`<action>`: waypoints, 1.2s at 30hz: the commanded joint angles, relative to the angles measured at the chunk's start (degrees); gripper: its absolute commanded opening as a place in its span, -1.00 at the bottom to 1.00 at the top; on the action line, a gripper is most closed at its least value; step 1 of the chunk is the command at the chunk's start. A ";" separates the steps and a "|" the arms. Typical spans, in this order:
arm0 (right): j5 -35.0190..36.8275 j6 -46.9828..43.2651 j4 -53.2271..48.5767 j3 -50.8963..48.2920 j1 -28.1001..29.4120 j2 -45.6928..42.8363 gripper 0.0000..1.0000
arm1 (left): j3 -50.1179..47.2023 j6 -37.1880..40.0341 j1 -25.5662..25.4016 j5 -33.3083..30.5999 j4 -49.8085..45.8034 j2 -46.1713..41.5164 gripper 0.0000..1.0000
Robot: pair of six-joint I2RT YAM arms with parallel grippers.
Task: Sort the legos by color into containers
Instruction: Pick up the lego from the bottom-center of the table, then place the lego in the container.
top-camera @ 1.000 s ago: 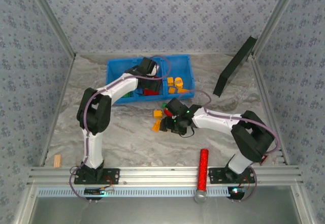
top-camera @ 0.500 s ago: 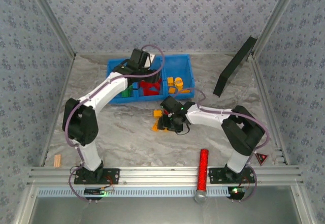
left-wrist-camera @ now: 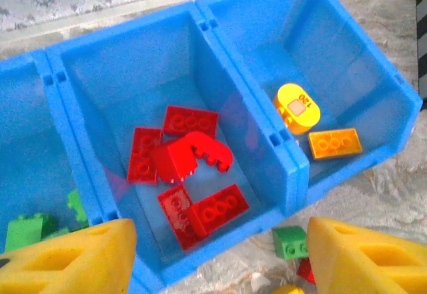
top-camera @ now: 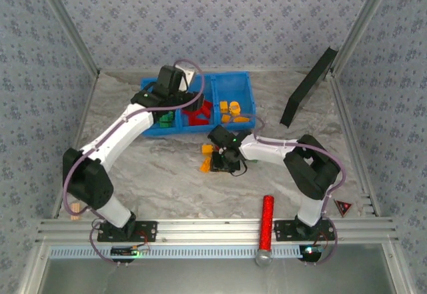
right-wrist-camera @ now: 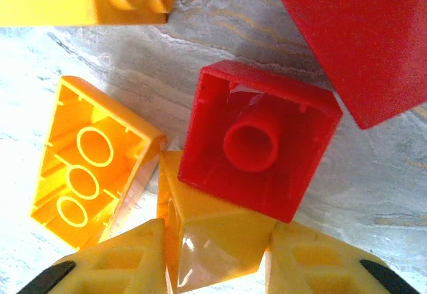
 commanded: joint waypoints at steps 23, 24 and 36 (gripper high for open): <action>14.54 -39.80 -20.39 33.37 -16.73 0.20 -0.38 | -32.60 16.50 -19.76 0.22 -0.72 -29.99 0.52; 15.33 -40.53 -20.01 35.37 -16.78 1.89 -0.38 | -33.82 17.05 -21.31 -0.80 0.51 -30.23 0.52; 19.81 -46.50 -19.89 44.82 -17.10 18.33 -0.36 | -33.79 13.50 -27.59 -3.16 5.56 -25.54 0.53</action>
